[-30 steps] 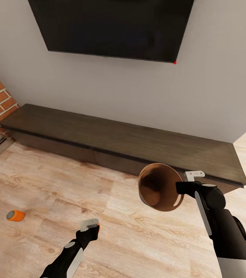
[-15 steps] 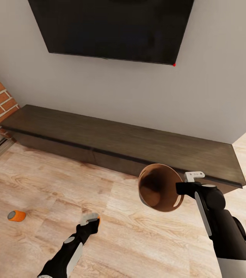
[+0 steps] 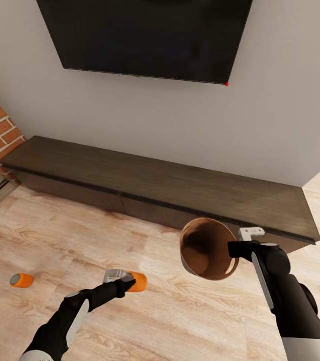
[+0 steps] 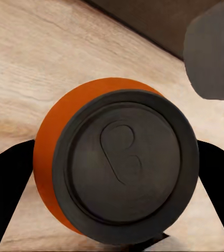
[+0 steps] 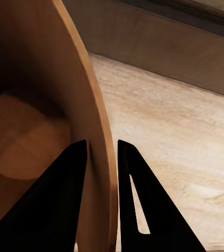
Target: Put the three can of soda from the living room inside the tash can in the kitchen.
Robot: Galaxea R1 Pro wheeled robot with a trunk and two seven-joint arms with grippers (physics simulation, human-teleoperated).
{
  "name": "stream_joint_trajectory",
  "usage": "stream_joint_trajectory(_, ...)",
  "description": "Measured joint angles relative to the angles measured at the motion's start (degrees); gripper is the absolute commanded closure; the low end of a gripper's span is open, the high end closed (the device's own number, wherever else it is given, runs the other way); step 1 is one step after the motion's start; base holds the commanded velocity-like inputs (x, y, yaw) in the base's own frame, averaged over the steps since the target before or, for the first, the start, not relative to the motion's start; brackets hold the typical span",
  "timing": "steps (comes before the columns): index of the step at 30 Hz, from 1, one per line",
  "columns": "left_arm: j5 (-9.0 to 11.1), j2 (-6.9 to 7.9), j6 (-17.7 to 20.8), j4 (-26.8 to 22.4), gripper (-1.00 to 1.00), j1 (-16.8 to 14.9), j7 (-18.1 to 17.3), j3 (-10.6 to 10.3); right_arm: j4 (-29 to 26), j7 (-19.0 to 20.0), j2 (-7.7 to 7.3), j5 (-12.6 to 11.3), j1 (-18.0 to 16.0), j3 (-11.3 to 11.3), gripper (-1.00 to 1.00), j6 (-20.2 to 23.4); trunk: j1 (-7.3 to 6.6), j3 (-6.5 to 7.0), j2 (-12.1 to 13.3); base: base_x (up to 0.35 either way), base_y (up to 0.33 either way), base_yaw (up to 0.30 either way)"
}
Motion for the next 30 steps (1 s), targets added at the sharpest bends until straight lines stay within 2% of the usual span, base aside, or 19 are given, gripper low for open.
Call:
stream_joint_trajectory(2, 0.06, 1.49, 4.57, -1.75, 1.00, 0.00, -6.98, 0.06, 1.60, 0.00, 0.03, -0.05, 0.09, 0.05, 1.00, -0.05, 0.00, 0.00, 0.00, 0.000, 0.000, 0.000)
stream_joint_trajectory(6, 0.13, 2.30, 7.66, -3.50, 1.00, -0.02, -13.22, 0.10, 2.40, -0.06, 0.09, 0.15, 0.14, 0.06, 1.00, -0.10, 0.00, 0.00, 0.00, 0.000, 0.000, 0.000)
stream_joint_trajectory(8, 0.16, 2.49, 8.51, -4.70, 1.00, -0.01, -15.22, 0.13, 3.01, -0.07, 0.13, 0.04, 0.16, 0.07, 1.00, -0.10, 0.00, 0.00, 0.00, 0.000, 0.000, 0.000)
stream_joint_trajectory(11, 0.12, 2.61, 10.26, -6.05, 1.00, 0.00, -16.66, 0.14, 3.56, -0.08, 0.16, 0.12, 0.16, 0.07, 1.00, -0.11, 0.00, 0.00, 0.00, 0.000, 0.000, 0.000)
stream_joint_trajectory(12, 0.16, 2.65, 11.97, -6.89, 1.00, 0.00, -17.83, 0.10, 4.44, -0.09, 0.20, 0.15, 0.19, 0.09, 1.00, -0.17, 0.00, 0.00, 0.00, 0.000, 0.000, 0.000)
stream_joint_trajectory(14, 0.20, 2.67, 13.03, -7.76, 1.00, -0.01, -19.84, 0.08, 5.99, -0.10, 0.23, 0.33, 0.21, 0.43, 1.00, -0.28, 0.00, 0.00, 0.00, 0.000, 0.000, 0.000)
stream_joint_trajectory(16, 0.13, 2.68, 13.42, -8.27, 1.00, -0.01, -21.31, 0.08, 6.98, -0.12, 0.24, 0.48, 0.24, 1.31, 1.00, -0.31, 0.00, 0.00, 0.00, 0.000, 0.000, 0.000)
stream_joint_trajectory(17, 0.17, 2.68, 13.70, -8.67, 1.00, 0.00, -22.47, 0.07, 7.64, -0.21, 0.24, 0.81, 0.23, 2.57, 1.00, -0.37, 0.00, 0.01, 0.00, 0.000, 0.000, 0.000)
stream_joint_trajectory(21, 0.11, 2.69, 13.98, -9.19, 1.00, -0.02, -24.13, 0.07, 8.85, -0.25, 0.25, -0.36, 0.24, 5.52, 1.00, -0.38, 0.00, 0.00, 0.00, 0.000, 0.000, 0.000)
stream_joint_trajectory(25, 0.09, 2.70, 14.04, -9.34, 1.00, 0.00, -24.65, 0.06, 9.38, -0.40, 0.55, 0.68, 0.22, 6.44, 1.00, -0.46, 0.00, 0.00, 0.00, 0.000, 0.000, 0.000)
stream_joint_trajectory(28, 0.09, 2.70, 14.08, -9.40, 1.00, 0.00, -25.22, 0.06, 10.64, -0.45, 0.99, 0.11, 0.21, 6.88, 1.00, -0.45, 0.00, 0.00, 0.00, 0.000, 0.000, 0.000)
stream_joint_trajectory(29, 0.16, 2.69, 14.21, -9.42, 1.00, -0.02, -27.96, 0.05, 11.99, -0.49, 1.20, 0.01, 0.16, 7.14, 1.00, -0.73, 0.00, 0.01, 0.00, 0.000, 0.000, 0.000)
stream_joint_trajectory(30, 0.06, 2.70, 14.20, -9.43, 1.00, -0.01, -28.63, 0.06, 12.96, -0.50, 1.22, -0.25, 0.19, 7.19, 1.00, -0.62, 0.00, 0.00, 0.00, 0.000, 0.000, 0.000)
